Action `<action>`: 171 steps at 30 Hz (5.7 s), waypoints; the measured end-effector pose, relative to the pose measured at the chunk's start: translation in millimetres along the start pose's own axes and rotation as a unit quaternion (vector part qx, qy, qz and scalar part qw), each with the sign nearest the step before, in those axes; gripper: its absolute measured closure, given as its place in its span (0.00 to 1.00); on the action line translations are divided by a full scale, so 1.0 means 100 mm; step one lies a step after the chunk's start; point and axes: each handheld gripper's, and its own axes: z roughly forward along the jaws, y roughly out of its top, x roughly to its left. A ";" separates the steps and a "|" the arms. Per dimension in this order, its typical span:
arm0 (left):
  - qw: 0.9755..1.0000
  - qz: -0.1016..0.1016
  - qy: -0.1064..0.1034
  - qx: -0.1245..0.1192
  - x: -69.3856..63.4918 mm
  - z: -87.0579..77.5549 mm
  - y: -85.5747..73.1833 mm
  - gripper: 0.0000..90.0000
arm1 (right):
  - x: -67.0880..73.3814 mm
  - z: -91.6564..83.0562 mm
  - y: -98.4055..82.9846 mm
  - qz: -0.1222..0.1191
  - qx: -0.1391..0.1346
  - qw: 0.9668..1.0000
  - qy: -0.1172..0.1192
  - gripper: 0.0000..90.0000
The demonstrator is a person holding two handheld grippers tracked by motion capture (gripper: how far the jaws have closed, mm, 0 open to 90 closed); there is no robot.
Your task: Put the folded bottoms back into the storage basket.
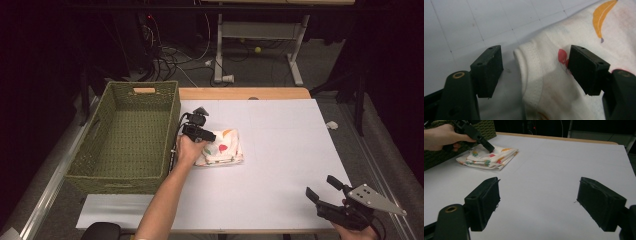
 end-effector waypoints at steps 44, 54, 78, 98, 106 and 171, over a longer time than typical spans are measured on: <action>0.992 0.069 -0.094 -0.050 -0.33 -0.43 0.02 0.84 | 0.00 0.01 0.01 0.006 -0.003 1.000 0.009 0.21; 0.987 0.082 -0.116 -0.072 -0.35 -0.65 0.04 0.85 | 0.00 0.00 0.01 0.006 -0.002 1.000 0.010 0.21; 0.977 0.131 -0.137 -0.103 -0.31 -1.23 -0.09 0.84 | -0.02 -0.01 0.00 0.010 -0.002 1.000 0.005 0.21; 0.975 0.119 -0.148 -0.113 -0.12 -1.56 -0.20 0.84 | -0.02 -0.01 0.00 0.010 -0.003 1.000 0.005 0.21; 0.975 0.108 -0.153 -0.119 -0.05 -1.65 -0.22 0.84 | -0.01 -0.01 0.00 0.010 -0.001 1.000 0.005 0.21; 0.976 0.055 -0.113 -0.176 0.69 -2.36 -0.57 0.84 | 0.00 0.00 0.00 0.007 -0.001 1.000 0.002 0.21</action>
